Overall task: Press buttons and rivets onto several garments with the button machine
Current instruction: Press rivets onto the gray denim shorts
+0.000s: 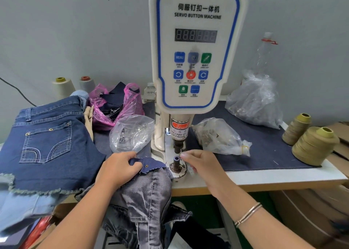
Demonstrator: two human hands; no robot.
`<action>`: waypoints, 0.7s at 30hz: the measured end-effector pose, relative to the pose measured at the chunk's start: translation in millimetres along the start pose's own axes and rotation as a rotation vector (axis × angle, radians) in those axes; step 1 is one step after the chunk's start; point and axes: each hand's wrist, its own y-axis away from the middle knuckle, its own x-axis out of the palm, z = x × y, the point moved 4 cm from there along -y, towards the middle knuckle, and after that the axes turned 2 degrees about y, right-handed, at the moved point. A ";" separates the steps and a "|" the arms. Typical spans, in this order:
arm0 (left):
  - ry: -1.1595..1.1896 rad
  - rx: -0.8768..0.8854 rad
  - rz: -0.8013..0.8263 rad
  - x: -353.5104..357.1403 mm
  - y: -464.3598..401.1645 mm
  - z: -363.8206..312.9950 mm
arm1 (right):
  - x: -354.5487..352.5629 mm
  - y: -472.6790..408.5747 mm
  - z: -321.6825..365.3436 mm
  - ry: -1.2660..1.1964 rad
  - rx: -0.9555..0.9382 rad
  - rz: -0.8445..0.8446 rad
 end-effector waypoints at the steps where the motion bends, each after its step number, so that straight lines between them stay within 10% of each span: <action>1: 0.000 -0.001 0.001 0.5 0.0 0.2 | 2.9 0.0 -1.3 -0.050 0.018 -0.019; 21: -0.049 0.011 0.002 2.7 -2.7 3.1 | 17.2 2.6 1.0 -0.388 0.128 0.069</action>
